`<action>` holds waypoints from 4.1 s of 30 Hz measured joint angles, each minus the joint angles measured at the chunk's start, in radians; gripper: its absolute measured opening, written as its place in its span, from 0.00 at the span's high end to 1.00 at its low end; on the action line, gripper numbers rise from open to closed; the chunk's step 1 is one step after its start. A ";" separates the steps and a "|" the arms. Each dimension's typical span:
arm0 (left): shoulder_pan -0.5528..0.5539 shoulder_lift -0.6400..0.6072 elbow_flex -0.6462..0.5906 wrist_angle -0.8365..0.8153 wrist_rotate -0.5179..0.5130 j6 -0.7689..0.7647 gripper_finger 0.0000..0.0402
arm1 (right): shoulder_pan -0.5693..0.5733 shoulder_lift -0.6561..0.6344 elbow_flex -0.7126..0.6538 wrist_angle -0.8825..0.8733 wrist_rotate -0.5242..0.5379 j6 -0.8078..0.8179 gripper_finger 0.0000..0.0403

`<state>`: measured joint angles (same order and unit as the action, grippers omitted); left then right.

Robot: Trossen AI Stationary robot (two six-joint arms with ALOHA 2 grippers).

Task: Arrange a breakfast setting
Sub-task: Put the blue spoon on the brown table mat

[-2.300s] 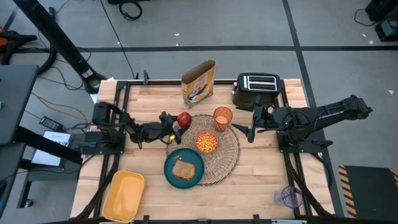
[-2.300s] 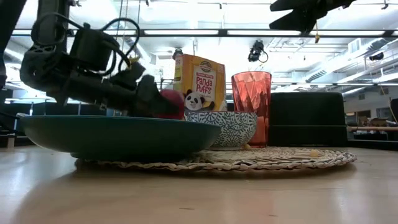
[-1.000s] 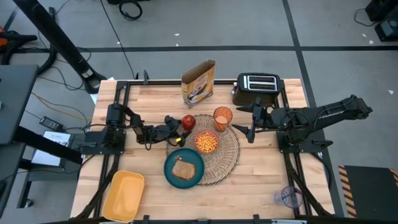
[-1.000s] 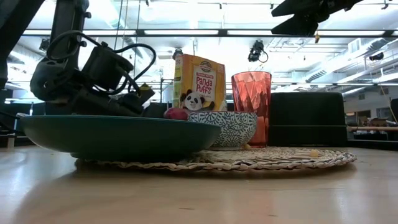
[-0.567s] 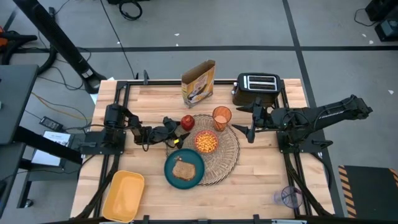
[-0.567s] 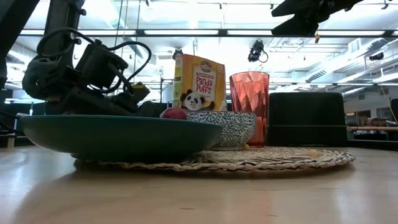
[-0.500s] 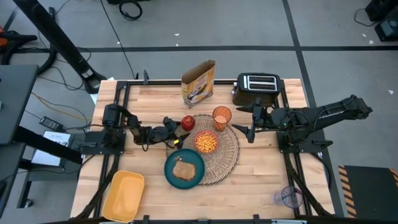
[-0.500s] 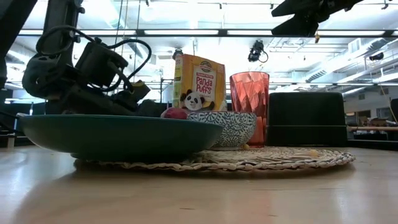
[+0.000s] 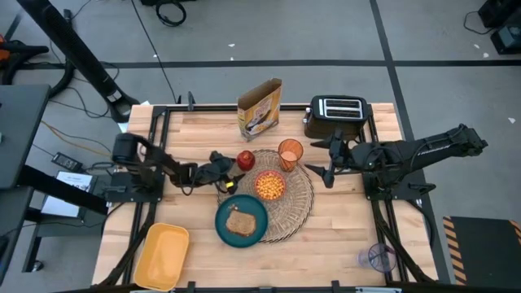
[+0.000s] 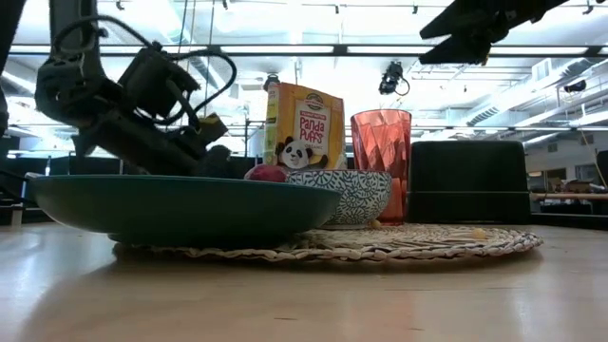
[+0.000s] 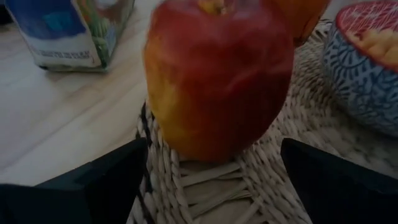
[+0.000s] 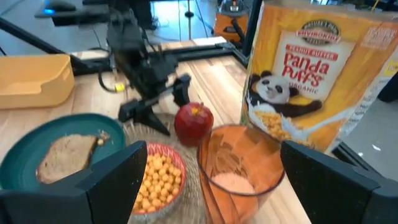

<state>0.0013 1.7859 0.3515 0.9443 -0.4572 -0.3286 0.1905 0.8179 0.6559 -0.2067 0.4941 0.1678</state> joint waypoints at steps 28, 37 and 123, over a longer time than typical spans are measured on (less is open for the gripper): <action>-0.385 -0.547 0.001 -0.080 0.011 0.063 0.06 | 0.087 -0.059 0.000 -0.199 -0.677 0.358 0.21; -0.409 -0.543 0.001 0.000 -0.018 0.137 0.06 | 0.321 0.040 0.018 -0.476 -0.694 0.772 0.29; -0.396 -0.542 0.001 -0.061 -0.042 0.132 0.06 | 0.729 0.629 0.680 -1.365 -1.007 1.636 0.97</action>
<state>-0.3946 1.2438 0.3527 0.8833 -0.4994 -0.1962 0.9199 1.4466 1.3357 -1.5719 -0.5127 1.8038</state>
